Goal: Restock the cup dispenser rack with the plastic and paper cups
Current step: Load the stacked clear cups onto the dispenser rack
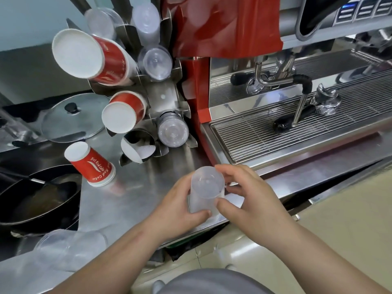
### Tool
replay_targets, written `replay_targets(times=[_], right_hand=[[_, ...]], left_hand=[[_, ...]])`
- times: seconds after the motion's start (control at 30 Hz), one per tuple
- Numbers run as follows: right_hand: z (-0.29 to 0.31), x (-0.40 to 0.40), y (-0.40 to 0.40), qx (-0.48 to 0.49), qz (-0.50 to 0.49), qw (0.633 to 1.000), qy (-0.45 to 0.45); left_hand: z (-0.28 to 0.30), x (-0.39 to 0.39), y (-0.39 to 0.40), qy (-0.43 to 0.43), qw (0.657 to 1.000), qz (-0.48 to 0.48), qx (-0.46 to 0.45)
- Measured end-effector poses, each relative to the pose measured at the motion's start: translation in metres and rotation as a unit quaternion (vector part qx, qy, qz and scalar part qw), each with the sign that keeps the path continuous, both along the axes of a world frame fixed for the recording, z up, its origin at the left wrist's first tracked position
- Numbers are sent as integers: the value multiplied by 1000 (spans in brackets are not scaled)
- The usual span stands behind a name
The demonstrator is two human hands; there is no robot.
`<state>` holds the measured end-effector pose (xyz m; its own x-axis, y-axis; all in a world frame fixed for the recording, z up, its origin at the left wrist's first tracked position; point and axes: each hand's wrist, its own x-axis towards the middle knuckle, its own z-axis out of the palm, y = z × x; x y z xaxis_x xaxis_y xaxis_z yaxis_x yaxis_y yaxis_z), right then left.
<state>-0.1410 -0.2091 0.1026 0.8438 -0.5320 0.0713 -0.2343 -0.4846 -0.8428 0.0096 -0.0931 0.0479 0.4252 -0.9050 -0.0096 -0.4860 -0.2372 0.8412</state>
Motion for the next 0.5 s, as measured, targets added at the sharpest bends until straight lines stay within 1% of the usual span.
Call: replay_targets(times=[0.13,0.27,0.5], right_hand=[[-16,-3,1,-6,-1,999,41],[-30,-1,4,-15,1,998,61],[-50,3,7,10,-7,995,95]], left_hand=[[-13,-2,1,-1,1000,-5,18],[-32,-3,5,7,999,-10,43],[-51,-3,10,38,997,-1,67]])
